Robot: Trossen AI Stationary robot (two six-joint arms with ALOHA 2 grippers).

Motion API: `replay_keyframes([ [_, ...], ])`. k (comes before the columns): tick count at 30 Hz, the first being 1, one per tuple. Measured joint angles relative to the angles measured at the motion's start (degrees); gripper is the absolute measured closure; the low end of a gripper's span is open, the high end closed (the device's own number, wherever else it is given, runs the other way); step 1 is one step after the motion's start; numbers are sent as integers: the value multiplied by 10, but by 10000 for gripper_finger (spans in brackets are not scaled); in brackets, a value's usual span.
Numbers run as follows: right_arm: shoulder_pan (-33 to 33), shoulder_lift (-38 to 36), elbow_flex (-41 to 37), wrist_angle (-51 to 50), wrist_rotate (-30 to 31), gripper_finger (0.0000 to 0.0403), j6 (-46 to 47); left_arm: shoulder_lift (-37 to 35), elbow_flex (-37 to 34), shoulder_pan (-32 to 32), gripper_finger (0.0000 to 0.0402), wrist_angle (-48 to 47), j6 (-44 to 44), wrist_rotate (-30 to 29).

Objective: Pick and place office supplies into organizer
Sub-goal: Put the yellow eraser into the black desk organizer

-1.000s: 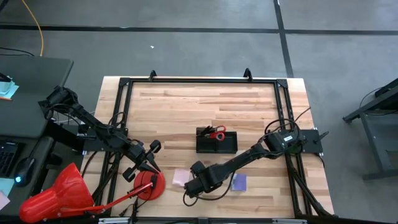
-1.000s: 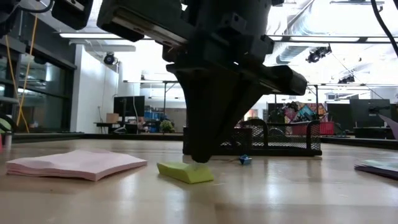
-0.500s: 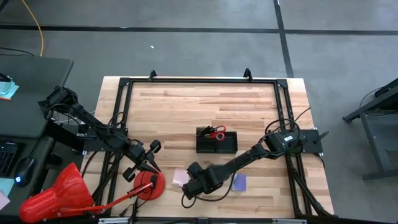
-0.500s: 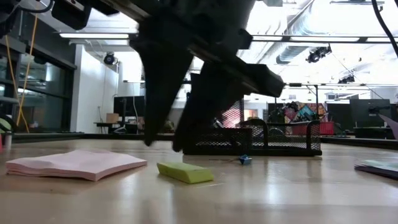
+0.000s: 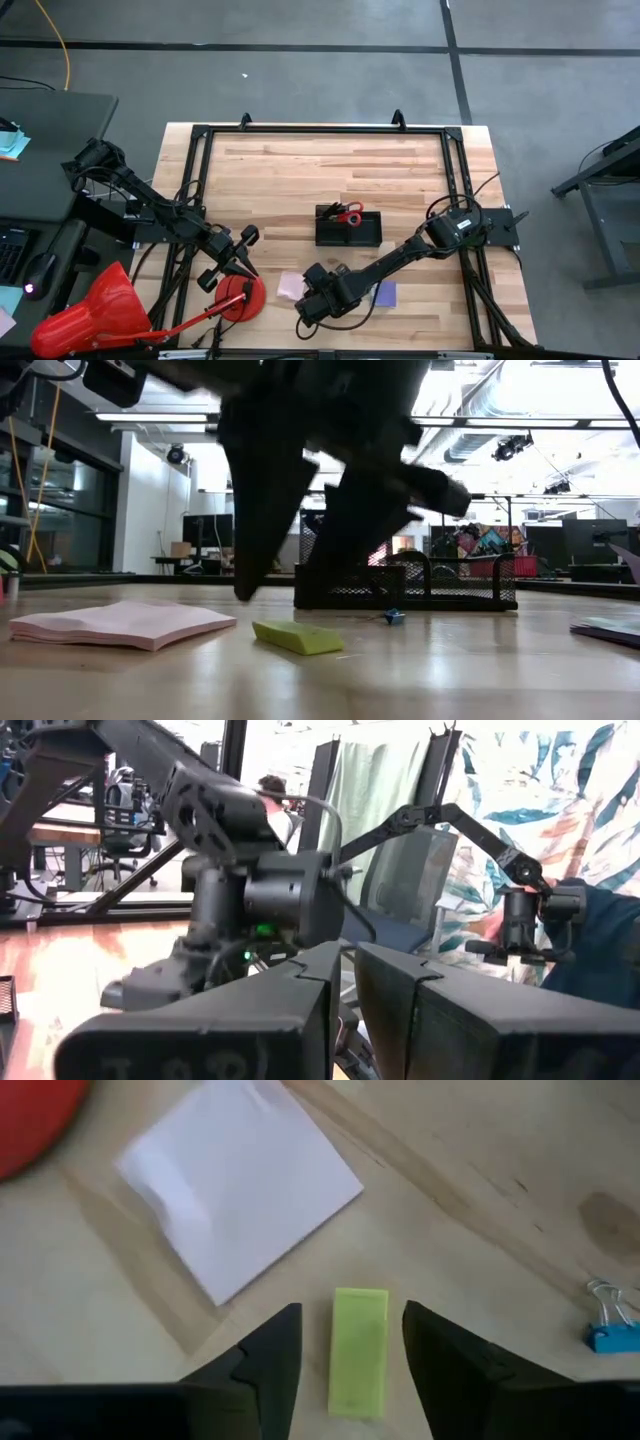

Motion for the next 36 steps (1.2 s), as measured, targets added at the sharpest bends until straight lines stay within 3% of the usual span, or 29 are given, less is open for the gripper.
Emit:
replay_keyframes([
  [17, 3, 28, 1, 9, 28, 261, -27, 0, 0, 0, 373, 1, -1, 0],
  [27, 40, 41, -1, 27, 154, 263, -10, 0, 0, 0, 373, -1, -1, 0],
  [36, 58, 68, 1, 47, 204, 263, 5, 0, 0, 0, 373, 1, -3, 0],
])
